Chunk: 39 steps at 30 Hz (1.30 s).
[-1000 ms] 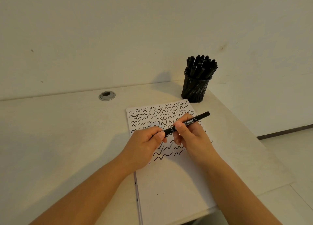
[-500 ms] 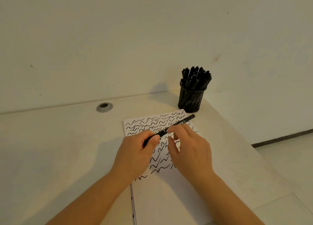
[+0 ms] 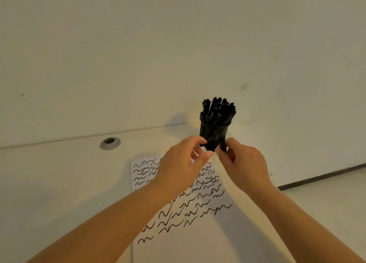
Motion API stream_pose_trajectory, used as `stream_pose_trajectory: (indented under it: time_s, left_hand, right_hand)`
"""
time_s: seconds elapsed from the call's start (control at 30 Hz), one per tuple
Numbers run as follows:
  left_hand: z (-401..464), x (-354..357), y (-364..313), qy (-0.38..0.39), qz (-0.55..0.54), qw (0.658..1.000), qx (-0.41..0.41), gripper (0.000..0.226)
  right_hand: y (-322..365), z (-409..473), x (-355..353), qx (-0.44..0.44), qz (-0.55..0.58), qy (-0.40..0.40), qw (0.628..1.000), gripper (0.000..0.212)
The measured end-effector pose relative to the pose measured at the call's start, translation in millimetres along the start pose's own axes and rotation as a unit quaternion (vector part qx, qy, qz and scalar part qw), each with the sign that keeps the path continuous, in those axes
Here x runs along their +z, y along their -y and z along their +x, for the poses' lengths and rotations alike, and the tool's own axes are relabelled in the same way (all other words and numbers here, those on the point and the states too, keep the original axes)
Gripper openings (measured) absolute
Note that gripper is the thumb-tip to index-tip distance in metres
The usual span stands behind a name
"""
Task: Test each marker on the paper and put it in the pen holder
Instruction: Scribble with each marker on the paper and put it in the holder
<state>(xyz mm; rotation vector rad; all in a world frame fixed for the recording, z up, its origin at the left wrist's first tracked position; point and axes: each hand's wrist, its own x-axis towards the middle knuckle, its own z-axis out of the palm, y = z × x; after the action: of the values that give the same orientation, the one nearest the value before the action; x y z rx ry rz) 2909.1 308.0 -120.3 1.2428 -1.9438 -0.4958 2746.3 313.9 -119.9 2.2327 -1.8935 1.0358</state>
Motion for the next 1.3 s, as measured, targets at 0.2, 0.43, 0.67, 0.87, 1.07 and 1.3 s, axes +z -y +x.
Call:
stream_pose_trajectory:
  time_s: [0.2,0.43,0.67,0.87,1.07,1.3]
  left_hand:
    - [50,40,20,-0.009,-0.113,0.979,-0.172,0.078]
    - [73,72,19,0.004,-0.111,0.984,-0.139,0.085]
    - [100,80,35,-0.02,-0.118,0.983,-0.142,0.097]
    - [116,90,43,-0.012,-0.15,0.978,-0.147,0.097]
    - [118,98,44,-0.048,-0.095,0.982,-0.153,0.085]
    - [117,96,49,-0.037,-0.108,0.983,-0.147,0.079]
  right_hand:
    - [-30,31,-19,0.204,0.272,-0.059,0.939,0.02]
    - [-41,54,-30,0.219,0.355,-0.091,0.904,0.018]
    - [-41,74,-28,0.21,0.377,-0.091,0.897,0.018]
    - [-46,82,-20,0.214,0.365,-0.017,0.906,0.013]
    - [-55,84,-9,0.177,0.289,-0.049,0.939,0.007]
    - [-51,85,2,0.133,0.216,-0.123,0.959,0.045]
